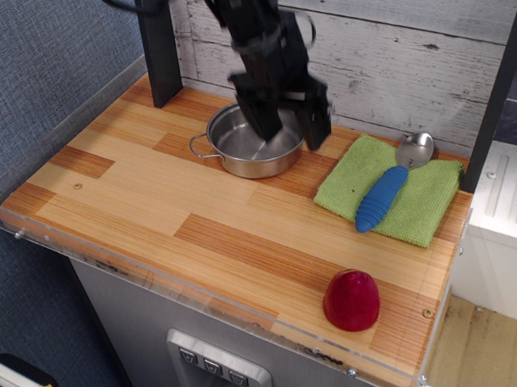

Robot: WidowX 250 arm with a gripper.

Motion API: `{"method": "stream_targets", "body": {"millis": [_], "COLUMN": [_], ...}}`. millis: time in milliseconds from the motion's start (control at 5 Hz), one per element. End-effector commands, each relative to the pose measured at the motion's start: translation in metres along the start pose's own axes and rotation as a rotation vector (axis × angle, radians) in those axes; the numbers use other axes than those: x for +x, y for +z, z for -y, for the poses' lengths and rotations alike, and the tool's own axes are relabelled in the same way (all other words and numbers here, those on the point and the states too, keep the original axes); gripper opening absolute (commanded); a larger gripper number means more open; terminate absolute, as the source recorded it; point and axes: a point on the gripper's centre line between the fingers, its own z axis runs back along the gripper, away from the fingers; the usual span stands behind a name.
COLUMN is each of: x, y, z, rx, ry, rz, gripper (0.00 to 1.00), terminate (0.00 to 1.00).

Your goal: Pick up the pot and place it on the left of the green cloth

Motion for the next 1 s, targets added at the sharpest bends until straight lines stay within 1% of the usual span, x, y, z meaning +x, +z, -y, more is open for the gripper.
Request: {"method": "stream_targets", "body": {"millis": [0, 200, 400, 600, 800], "x": [-0.026, -0.057, -0.085, -0.100, -0.098], "y": [0.108, 0.128, 0.127, 0.123, 0.114], "z": [0.031, 0.049, 0.055, 0.051, 0.041], "rx": [0.169, 0.190, 0.186, 0.194, 0.177], "ry": [0.066, 0.096, 0.136, 0.130, 0.118], "rz": [0.195, 0.170, 0.121, 0.076, 0.011], "gripper": [1.00, 1.00, 1.00, 1.00, 1.00], "terminate": [0.00, 0.00, 0.00, 0.00, 0.00]}}
